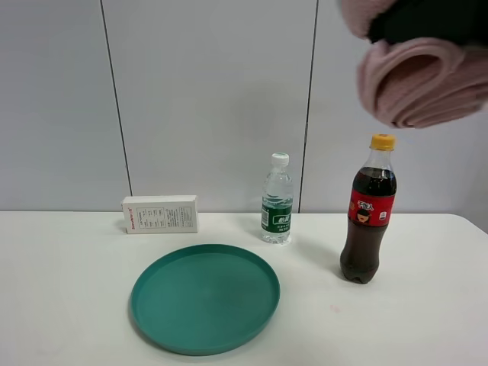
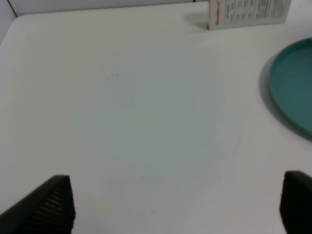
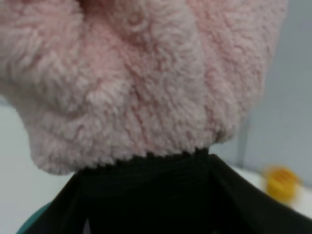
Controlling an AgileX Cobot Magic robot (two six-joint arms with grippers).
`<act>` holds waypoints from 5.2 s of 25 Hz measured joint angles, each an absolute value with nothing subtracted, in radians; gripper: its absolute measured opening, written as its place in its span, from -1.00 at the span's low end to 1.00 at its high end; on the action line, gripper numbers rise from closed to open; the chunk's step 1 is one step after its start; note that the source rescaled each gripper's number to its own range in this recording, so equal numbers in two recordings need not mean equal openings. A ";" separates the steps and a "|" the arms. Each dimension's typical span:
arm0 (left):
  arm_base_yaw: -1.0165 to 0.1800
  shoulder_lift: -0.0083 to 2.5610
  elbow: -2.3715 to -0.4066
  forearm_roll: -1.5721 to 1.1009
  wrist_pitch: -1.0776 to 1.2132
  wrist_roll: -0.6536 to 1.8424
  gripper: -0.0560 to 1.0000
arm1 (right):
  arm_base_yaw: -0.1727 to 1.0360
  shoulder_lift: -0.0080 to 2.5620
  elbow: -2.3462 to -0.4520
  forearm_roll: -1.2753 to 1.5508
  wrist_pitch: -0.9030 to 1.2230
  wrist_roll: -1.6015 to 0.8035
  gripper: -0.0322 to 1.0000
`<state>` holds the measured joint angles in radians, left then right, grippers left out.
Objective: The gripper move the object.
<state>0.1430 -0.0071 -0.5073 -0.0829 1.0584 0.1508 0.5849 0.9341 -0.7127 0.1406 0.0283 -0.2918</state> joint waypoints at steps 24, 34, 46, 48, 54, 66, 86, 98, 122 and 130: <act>0.143 -0.007 -0.507 -0.083 1.058 0.151 1.00 | 0.878 2.232 -1.990 0.450 0.439 0.154 -0.94; 0.143 -0.007 -0.507 -0.083 1.058 0.151 1.00 | 0.879 2.491 -2.104 0.678 0.486 0.218 -0.94; 0.143 -0.007 -0.507 -0.083 1.058 0.151 1.00 | 0.882 2.576 -2.104 0.662 0.491 0.257 -0.94; 0.143 -0.007 -0.507 -0.083 1.058 0.151 1.00 | 0.882 2.586 -2.104 0.655 0.491 0.258 -0.94; 0.143 -0.007 -0.507 -0.083 1.058 0.151 1.00 | 0.882 2.594 -2.104 0.626 0.487 0.258 -0.94; 0.143 -0.007 -0.507 -0.083 1.058 0.151 1.00 | 0.882 2.594 -2.107 0.583 0.501 0.335 -0.91; 0.143 -0.007 -0.507 -0.083 1.058 0.151 1.00 | 0.882 2.463 -2.110 0.395 0.590 0.371 0.17; 0.143 -0.007 -0.507 -0.083 1.058 0.151 1.00 | 0.891 2.012 -2.110 -0.116 0.854 0.112 0.19; 0.143 -0.007 -0.507 -0.083 1.058 0.151 1.00 | 1.069 1.316 -1.667 -0.582 1.199 0.230 0.19; 0.143 -0.007 -0.507 -0.083 1.058 0.151 1.00 | 1.010 1.163 -1.338 -0.451 1.132 0.300 0.19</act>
<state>0.1430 -0.0071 -0.5073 -0.0829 1.0584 0.1508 1.0099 1.1626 -1.3375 -0.4514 1.1324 0.3004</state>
